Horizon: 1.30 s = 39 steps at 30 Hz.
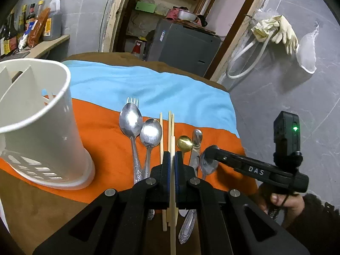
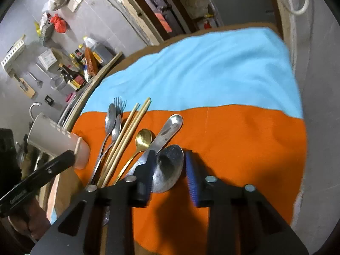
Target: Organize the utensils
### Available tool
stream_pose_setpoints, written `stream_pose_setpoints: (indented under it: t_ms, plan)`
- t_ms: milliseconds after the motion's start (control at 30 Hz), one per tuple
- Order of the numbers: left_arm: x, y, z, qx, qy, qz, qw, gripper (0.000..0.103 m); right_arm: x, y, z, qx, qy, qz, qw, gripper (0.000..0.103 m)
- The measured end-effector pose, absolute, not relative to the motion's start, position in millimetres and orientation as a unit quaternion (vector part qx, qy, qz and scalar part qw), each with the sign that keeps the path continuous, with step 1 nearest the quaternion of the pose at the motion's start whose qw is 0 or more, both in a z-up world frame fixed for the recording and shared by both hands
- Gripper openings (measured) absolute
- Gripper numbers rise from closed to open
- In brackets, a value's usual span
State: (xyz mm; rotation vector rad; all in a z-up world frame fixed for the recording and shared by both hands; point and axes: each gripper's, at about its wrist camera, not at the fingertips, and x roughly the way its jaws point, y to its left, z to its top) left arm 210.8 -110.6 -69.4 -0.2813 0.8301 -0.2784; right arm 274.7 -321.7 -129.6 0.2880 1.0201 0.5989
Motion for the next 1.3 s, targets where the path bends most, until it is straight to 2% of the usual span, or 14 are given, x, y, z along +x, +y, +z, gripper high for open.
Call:
stream_pose_setpoints:
  t_ms: [67,167,267,533,633,733,833,900,933,1133,1300]
  plan:
    - [209.8,-107.8,-67.8,-0.137,0.399,-0.131,0.897,0.002,277.6,-320.2,-131.1,0.130,0.484,0.279,0.819,0.009]
    - [207.9,-103.4,-64.1,-0.141,0.395,-0.126,0.899,0.002,272.9,-323.2,-128.5,0.139,0.476,0.288,0.819,0.004]
    - [205.3,-97.8,-55.1,-0.147,0.385,-0.124,0.902,0.002,261.7,-323.5,-112.8,0.140,0.456,0.295,0.828,0.003]
    - [195.4,-66.3,-6.4,-0.186,0.324,-0.111,0.921,0.002,217.4,-297.5,1.2,0.082,0.308,0.288,0.903,0.002]
    - [194.9,-51.9,11.7,-0.192,0.302,-0.099,0.928,0.002,211.8,-277.0,23.9,0.042,0.274,0.289,0.916,0.002]
    - [196.2,-42.3,17.5,-0.193,0.301,-0.097,0.929,0.002,222.1,-275.3,13.9,0.060,0.292,0.284,0.911,0.002]
    - [194.8,-43.5,13.8,-0.190,0.309,-0.107,0.926,0.002,237.2,-291.7,-20.4,0.084,0.350,0.263,0.895,0.006]
    - [192.1,-48.3,7.6,-0.189,0.315,-0.115,0.923,0.002,244.8,-305.6,-46.8,0.100,0.386,0.249,0.882,0.029]
    - [190.7,-49.9,4.6,-0.190,0.317,-0.118,0.922,0.002,249.2,-313.1,-63.4,0.107,0.409,0.243,0.873,0.030]
    - [188.0,-64.9,-13.6,-0.188,0.338,-0.130,0.913,0.002,255.7,-331.3,-113.5,0.128,0.467,0.252,0.838,0.030]
    - [188.4,-71.3,-24.0,-0.191,0.346,-0.128,0.910,0.002,267.6,-331.1,-133.8,0.154,0.479,0.304,0.809,0.028]
